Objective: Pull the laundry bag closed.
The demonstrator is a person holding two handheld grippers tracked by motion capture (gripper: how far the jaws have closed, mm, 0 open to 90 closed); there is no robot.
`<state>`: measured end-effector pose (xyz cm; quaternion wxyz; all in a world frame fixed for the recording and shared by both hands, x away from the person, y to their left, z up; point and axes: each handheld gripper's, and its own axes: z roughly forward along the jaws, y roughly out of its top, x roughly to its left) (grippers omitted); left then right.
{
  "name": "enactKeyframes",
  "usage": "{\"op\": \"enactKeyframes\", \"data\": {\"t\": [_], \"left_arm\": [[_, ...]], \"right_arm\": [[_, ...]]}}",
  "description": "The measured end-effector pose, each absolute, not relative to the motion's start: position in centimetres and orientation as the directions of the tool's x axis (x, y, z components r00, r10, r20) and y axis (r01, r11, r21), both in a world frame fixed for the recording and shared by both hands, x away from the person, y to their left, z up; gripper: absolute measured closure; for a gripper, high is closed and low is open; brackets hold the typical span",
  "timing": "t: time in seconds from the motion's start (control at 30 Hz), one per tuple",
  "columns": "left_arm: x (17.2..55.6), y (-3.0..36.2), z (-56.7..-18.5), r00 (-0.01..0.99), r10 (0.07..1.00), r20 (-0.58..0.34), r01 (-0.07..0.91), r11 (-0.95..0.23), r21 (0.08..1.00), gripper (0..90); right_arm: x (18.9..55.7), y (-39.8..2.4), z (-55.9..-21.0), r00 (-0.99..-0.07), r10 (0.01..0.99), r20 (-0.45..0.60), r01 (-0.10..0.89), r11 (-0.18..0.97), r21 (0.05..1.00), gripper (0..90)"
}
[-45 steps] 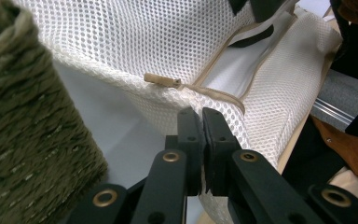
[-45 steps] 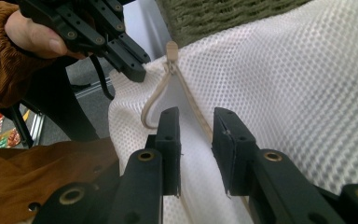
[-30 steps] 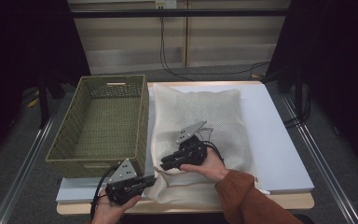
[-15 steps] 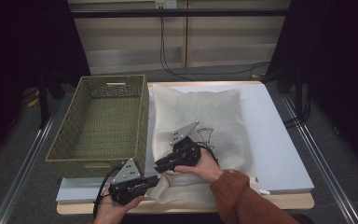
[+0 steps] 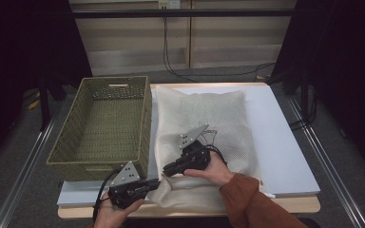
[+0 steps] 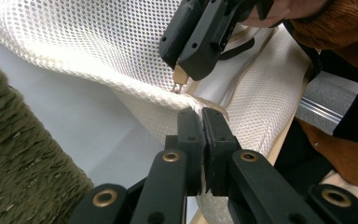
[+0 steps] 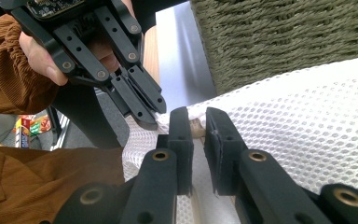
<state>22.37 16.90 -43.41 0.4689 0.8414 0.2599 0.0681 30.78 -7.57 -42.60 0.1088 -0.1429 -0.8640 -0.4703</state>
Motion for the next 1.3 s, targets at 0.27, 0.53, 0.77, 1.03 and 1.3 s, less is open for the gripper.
{"op": "enactKeyframes", "data": {"t": [0.27, 0.53, 0.77, 1.03, 1.3], "left_arm": [[22.3, 17.2, -43.2, 0.855, 0.502, -0.132, 0.373, -0.419, 0.828, 87.1], [22.5, 17.2, -43.4, 0.855, 0.499, -0.142, 0.383, -0.421, 0.823, 83.1], [23.0, 16.9, -43.2, 0.85, 0.508, -0.142, 0.39, -0.424, 0.817, 72.2], [24.2, 16.0, -42.5, 0.854, 0.504, -0.131, 0.388, -0.447, 0.806, 73.1], [24.4, 16.3, -42.5, 0.846, 0.511, -0.153, 0.4, -0.417, 0.816, 80.8]], "right_arm": [[30.6, -7.0, -43.1, -0.939, 0.147, 0.311, 0.34, 0.534, 0.774, 82.1], [30.5, -7.0, -42.9, -0.941, 0.164, 0.297, 0.338, 0.542, 0.77, 82.6], [30.4, -7.3, -42.5, -0.943, 0.172, 0.285, 0.332, 0.536, 0.777, 82.7], [30.2, -7.5, -42.0, -0.948, 0.169, 0.27, 0.318, 0.535, 0.783, 82.7], [30.2, -7.7, -41.9, -0.947, 0.171, 0.271, 0.32, 0.527, 0.787, 82.7]]}}
